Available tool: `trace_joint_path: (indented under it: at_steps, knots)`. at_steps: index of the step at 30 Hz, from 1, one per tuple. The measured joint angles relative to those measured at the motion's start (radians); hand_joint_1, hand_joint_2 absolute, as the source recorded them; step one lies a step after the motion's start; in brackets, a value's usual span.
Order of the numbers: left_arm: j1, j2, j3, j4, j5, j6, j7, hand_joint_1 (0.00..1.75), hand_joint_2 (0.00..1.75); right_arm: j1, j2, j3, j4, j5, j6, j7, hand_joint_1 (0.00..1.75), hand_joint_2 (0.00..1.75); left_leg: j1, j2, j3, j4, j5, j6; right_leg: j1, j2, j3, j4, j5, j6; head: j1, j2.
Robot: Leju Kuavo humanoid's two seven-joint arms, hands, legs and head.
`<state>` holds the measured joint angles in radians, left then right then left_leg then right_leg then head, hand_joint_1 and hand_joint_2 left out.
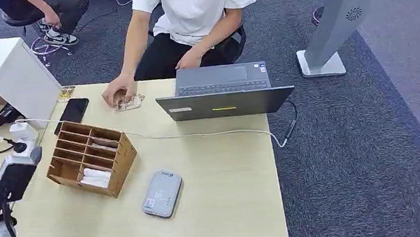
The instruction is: Pass the card to the sensor for recognition and then transmit it.
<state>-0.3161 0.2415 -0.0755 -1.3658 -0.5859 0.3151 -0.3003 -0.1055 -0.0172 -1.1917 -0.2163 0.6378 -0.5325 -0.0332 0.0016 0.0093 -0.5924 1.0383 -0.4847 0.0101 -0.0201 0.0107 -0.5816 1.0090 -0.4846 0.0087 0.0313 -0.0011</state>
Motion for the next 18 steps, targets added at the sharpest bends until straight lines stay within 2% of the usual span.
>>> trace_joint_path:
  at_steps: [6,9,14,18]
  knots:
    - [0.145,0.006,0.075,-0.114,0.032,-0.029,0.008,0.00,1.75,-0.002,0.003,-0.011,0.000,-0.003,-0.002,-0.003,0.00,1.75,0.000,-0.004,-0.001,0.000,0.000,0.000,0.000,-0.004,0.002,0.000,0.000,-0.001,0.001,0.000]
    - [0.229,-0.003,0.129,-0.168,0.105,-0.034,-0.041,0.00,1.75,-0.001,0.004,-0.015,0.000,-0.010,-0.001,-0.014,0.00,1.75,0.000,-0.003,0.000,0.000,0.000,0.000,0.000,-0.003,0.002,0.000,0.000,-0.001,0.001,0.000]
    - [0.357,-0.054,0.216,-0.260,0.186,-0.021,-0.118,0.00,1.75,-0.002,0.004,-0.018,-0.001,-0.020,-0.002,-0.025,0.00,1.75,0.000,-0.003,-0.001,0.000,-0.001,0.001,0.000,-0.004,0.002,0.000,-0.001,0.000,0.001,0.000]
    - [0.455,-0.108,0.299,-0.322,0.258,-0.018,-0.155,0.00,1.75,-0.001,0.004,-0.021,-0.001,-0.021,-0.012,-0.017,0.00,1.75,0.000,-0.003,0.000,0.000,-0.002,0.000,0.000,-0.003,0.002,-0.001,-0.001,0.000,0.001,0.000]
